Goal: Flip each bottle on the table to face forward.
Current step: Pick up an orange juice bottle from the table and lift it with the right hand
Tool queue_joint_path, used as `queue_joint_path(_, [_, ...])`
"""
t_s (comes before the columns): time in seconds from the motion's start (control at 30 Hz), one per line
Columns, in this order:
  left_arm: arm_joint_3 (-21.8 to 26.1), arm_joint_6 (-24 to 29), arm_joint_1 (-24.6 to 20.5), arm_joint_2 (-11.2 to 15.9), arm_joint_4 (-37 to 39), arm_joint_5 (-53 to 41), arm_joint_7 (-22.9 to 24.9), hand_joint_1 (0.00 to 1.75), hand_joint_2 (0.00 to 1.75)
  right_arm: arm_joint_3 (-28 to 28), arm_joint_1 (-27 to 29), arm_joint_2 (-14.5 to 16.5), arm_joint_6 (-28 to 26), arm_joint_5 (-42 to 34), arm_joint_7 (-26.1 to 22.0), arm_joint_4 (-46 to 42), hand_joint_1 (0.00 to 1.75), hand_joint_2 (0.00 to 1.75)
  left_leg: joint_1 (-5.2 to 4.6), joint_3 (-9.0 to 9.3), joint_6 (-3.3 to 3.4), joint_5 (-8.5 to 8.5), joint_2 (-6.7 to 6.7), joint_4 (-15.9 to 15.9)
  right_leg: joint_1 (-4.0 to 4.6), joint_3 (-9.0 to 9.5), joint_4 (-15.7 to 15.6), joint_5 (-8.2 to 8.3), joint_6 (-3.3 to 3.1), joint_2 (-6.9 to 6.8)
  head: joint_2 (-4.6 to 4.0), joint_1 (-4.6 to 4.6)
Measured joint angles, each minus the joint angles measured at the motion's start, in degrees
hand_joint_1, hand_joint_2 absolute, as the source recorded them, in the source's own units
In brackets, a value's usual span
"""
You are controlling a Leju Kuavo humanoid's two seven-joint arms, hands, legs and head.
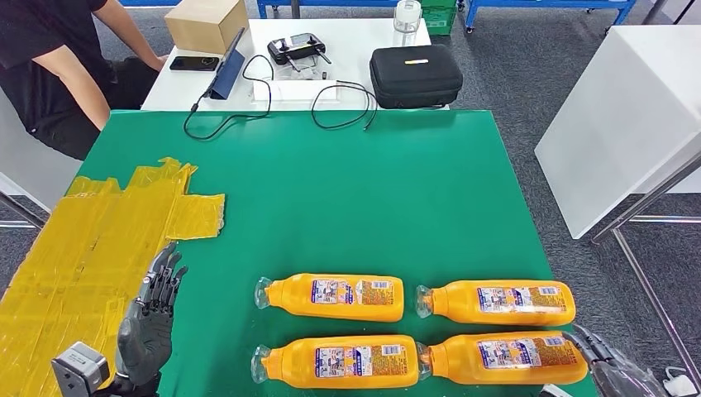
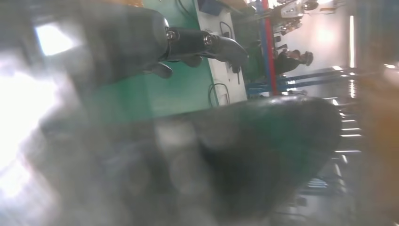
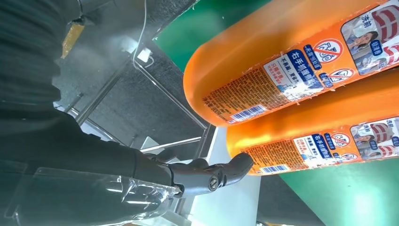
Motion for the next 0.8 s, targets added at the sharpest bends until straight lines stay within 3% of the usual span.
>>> queue_joint_path(0.4, [-0.79,-0.02,-0.83,0.11,0.7,0.17,0.79,0.0,0.0,3.96,-5.55,0.28,0.65,2.7,0.16,2.91,0.0,1.75,0.0,-0.01,0.0,0.01,-0.01,0.0,0.0,0.24,0.0,0.01,0.0,0.01,0.0,0.0])
queue_joint_path(0.8, [-1.09,-0.02,-0.98,0.22,0.93,0.73,1.24,0.0,0.0,9.05,-7.13,-2.31,0.55,2.04,2.9,6.51,0.0,1.75,0.0,-0.03,0.03,0.04,0.0,0.0,0.0,0.51,0.01,0.02,0.01,0.01,0.0,-0.01])
